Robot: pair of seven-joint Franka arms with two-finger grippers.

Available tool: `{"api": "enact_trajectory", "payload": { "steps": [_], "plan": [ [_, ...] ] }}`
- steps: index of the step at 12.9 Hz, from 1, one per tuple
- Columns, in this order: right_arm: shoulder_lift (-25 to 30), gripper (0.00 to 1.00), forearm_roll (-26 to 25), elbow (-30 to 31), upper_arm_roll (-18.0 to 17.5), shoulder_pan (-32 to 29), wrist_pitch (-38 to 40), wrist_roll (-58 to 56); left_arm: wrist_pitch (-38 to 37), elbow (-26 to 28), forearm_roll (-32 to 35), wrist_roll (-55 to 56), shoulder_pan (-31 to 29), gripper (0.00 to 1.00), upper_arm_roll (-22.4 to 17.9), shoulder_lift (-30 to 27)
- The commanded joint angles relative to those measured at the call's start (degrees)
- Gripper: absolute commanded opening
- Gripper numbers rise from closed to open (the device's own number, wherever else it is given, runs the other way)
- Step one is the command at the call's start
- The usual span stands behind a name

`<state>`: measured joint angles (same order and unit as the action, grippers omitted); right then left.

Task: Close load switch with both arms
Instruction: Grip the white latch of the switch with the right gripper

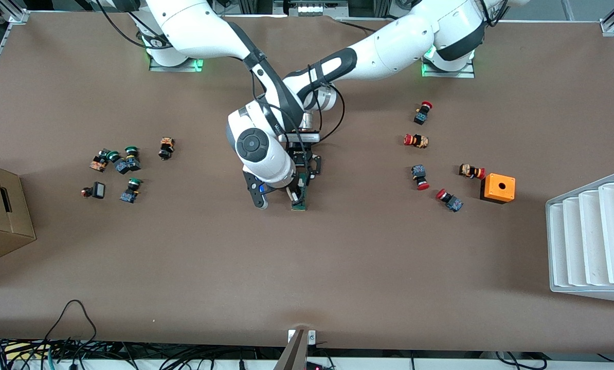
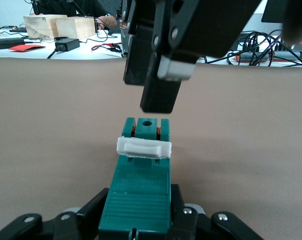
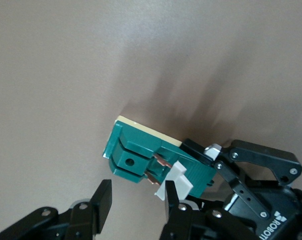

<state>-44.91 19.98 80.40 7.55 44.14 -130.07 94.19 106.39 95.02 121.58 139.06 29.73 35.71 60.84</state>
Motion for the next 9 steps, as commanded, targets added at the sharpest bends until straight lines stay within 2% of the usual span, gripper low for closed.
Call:
{"api": "enact_trajectory", "payload": {
  "steps": [1,5,9],
  "plan": [
    [2.28,0.51,0.24,3.35,0.18,1.03,-0.71,1.87,1.01,-2.56,2.96,1.30,0.33,0.22,0.06,2.35],
    [5.27,0.50,0.15,8.01,-0.69,1.03,-0.88,1.79,1.01,-2.56,2.96,1.30,0.33,0.22,0.06,2.35],
    [4.75,0.49,-0.03,8.20,-1.13,1.03,-3.07,1.79,1.01,-2.56,2.96,1.30,0.33,0.22,0.06,2.35]
  ]
}}
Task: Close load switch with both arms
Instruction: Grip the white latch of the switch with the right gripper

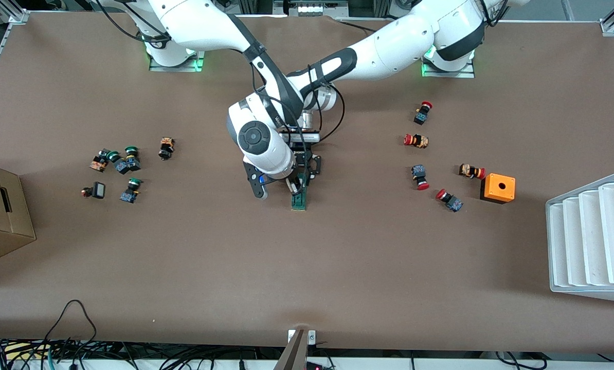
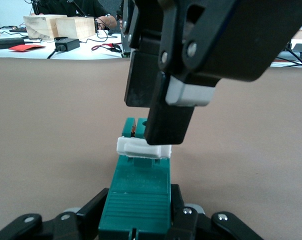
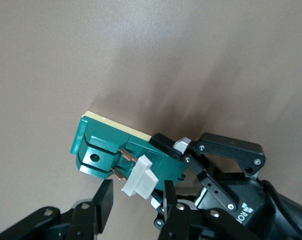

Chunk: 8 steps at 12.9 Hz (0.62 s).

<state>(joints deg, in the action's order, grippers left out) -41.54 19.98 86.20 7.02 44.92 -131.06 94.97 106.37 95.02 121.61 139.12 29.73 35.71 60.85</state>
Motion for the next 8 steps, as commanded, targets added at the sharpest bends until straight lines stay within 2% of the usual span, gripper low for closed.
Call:
{"api": "enact_trajectory", "payload": {
  "steps": [1,8],
  "plan": [
    [1.11,0.49,-0.20,2.48,-0.78,0.34,-2.70,1.00,1.04,-2.56,2.93,1.33,0.33,0.22,0.06,2.34],
    [0.06,0.48,-1.43,3.54,-0.96,0.61,-5.96,1.36,1.12,-2.73,2.41,1.33,1.47,0.23,-0.29,2.34]
  ]
}}
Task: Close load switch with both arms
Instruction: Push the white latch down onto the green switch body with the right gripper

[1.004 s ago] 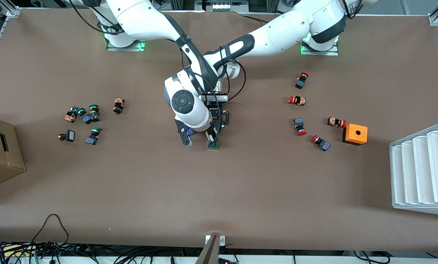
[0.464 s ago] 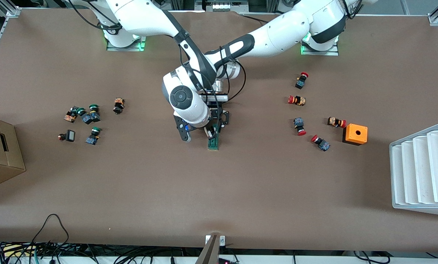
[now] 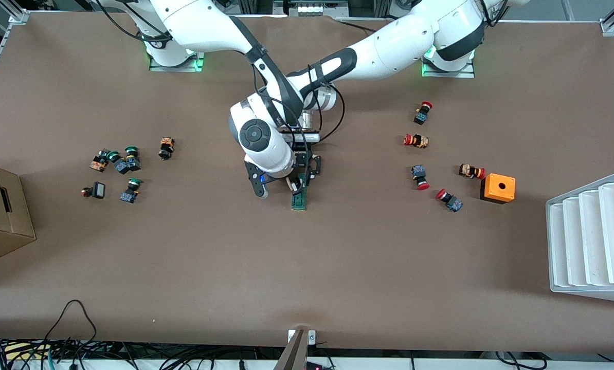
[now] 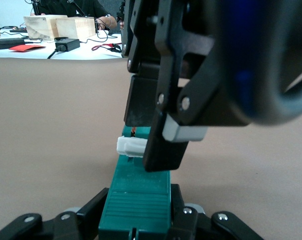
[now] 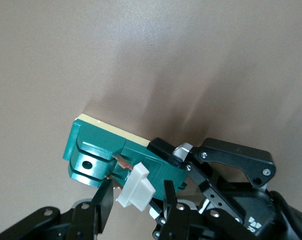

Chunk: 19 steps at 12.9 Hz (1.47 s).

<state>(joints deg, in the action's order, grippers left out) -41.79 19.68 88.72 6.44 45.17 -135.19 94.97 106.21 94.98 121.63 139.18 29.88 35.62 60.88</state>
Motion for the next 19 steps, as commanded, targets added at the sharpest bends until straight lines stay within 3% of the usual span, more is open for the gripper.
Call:
{"api": "enact_trajectory", "payload": {
  "steps": [1,8,19],
  "plan": [
    [0.22,0.46,-1.14,1.01,-0.38,0.27,-2.44,1.27,1.28,-2.69,2.29,1.27,1.41,0.23,-0.20,2.31],
    [0.22,0.29,-0.88,0.57,-0.38,0.09,-3.06,0.04,1.28,-2.78,2.21,1.18,1.76,0.22,-0.46,2.31],
    [-1.80,0.26,-0.17,-4.53,-0.38,-2.46,-2.53,1.00,1.37,-4.28,2.03,1.18,2.37,0.22,-0.55,2.57]
  ]
}}
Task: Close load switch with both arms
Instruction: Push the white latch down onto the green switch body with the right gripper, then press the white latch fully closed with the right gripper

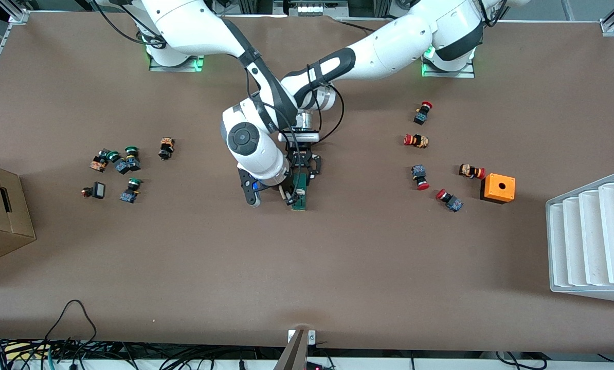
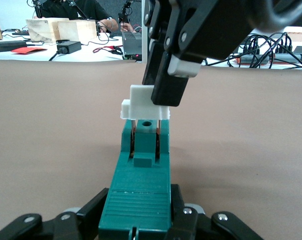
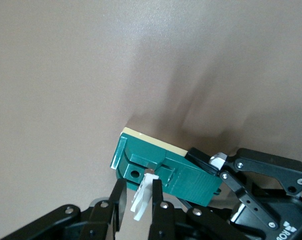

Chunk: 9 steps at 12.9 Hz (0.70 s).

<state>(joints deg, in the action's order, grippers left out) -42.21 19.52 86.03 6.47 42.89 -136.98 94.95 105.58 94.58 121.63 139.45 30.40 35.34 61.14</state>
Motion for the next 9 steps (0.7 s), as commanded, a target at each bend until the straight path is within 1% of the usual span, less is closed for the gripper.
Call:
{"api": "enact_trajectory", "payload": {
  "steps": [1,3,7,9],
  "plan": [
    [-1.47,0.26,-0.01,-1.83,-0.84,-0.08,-0.83,1.29,2.00,-3.87,2.03,0.83,1.86,0.22,-0.27,2.32],
    [-2.34,0.26,-0.01,-2.88,-1.55,0.00,-0.84,2.09,2.00,-3.87,2.03,0.82,1.86,0.22,-0.27,2.32],
    [-2.70,0.26,-0.10,-3.85,-1.55,0.18,-0.66,2.96,2.00,-3.87,2.12,0.82,1.86,0.22,-0.27,2.32],
    [-3.83,0.26,-0.18,-5.34,-1.55,-0.17,-0.66,2.96,2.00,-3.87,2.03,0.82,1.86,0.22,-0.27,2.32]
  ]
}}
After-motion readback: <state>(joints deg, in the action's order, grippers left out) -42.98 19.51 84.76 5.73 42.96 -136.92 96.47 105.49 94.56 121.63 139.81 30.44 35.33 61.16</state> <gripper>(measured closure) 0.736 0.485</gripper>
